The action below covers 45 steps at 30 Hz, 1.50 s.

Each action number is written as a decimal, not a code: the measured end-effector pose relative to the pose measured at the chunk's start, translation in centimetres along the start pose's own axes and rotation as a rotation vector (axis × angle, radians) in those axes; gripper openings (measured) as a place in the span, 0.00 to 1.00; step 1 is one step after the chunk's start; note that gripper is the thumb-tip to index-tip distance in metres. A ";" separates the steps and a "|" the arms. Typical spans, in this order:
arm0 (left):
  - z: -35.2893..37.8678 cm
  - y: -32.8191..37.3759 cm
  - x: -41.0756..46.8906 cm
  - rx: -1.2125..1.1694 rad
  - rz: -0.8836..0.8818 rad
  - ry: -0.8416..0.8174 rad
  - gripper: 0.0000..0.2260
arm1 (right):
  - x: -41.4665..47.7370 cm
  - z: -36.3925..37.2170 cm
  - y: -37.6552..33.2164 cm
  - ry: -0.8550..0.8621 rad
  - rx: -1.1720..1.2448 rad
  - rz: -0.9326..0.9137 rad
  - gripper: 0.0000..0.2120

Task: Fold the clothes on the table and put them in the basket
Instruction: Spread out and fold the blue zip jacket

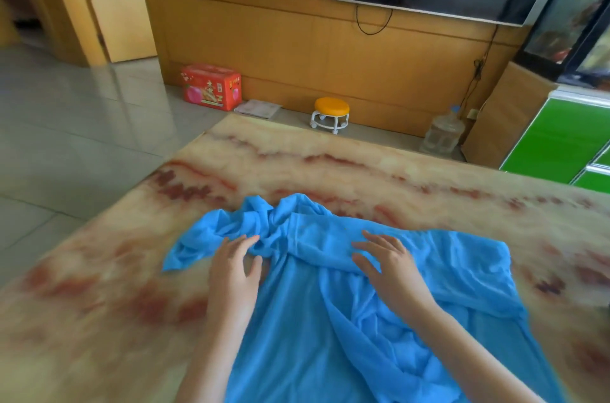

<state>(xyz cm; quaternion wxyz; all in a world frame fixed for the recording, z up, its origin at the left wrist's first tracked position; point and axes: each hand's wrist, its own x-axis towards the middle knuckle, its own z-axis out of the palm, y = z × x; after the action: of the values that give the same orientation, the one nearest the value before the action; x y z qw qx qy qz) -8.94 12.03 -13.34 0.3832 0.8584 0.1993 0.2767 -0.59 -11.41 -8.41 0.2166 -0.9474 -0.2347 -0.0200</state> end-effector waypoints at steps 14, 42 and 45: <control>-5.0 -4.8 3.2 -0.084 -0.368 0.181 0.12 | 4.7 9.1 -15.7 -0.231 0.368 -0.154 0.19; 3.5 2.0 1.4 0.023 -0.042 -0.253 0.22 | 1.7 -1.6 6.5 0.030 0.259 0.419 0.17; 3.3 1.4 1.7 0.047 -0.079 -0.118 0.19 | 2.6 -0.2 6.7 0.017 0.003 0.360 0.19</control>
<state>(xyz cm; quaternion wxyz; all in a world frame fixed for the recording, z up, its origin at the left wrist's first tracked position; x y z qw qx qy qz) -5.39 10.21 -13.56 0.3846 0.8735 0.2165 0.2053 4.77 -15.76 -10.53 0.2202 -0.9736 -0.0593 0.0115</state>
